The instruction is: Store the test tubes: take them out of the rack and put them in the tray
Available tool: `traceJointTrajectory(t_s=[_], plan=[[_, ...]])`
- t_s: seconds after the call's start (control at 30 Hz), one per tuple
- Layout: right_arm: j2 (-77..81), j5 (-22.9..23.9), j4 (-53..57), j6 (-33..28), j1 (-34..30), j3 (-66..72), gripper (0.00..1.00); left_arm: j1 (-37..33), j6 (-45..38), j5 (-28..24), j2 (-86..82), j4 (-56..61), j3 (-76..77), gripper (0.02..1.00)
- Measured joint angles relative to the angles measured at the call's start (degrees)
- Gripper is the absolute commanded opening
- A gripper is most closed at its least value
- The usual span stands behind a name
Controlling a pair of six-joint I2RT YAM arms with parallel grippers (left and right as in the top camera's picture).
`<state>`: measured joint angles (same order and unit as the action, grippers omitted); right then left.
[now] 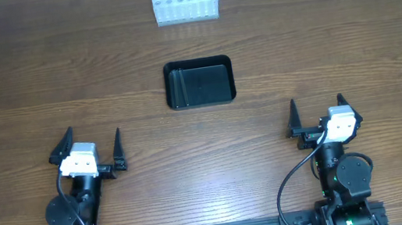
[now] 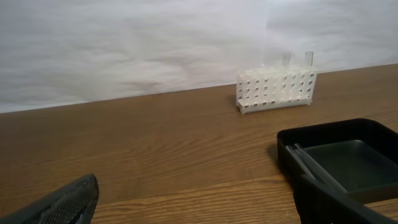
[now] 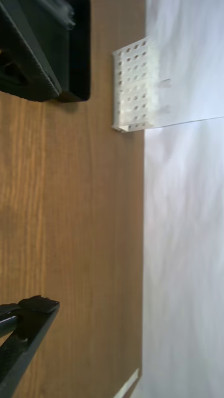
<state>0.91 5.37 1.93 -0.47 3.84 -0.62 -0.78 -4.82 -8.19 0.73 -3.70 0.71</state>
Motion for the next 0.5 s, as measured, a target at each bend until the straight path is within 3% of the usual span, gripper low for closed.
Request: traceJointTrajectory(t_s=[0.23,0.5], plan=[[0.0,0.0,0.2,0.0,0.0,0.0,0.991,0.0,0.0,0.0,0.0,0.0,0.0,1.000],[0.0,0.0,-8.5,2.6,0.0,0.0,0.993,0.0,0.0,0.0,0.0,0.0,0.0,1.000]])
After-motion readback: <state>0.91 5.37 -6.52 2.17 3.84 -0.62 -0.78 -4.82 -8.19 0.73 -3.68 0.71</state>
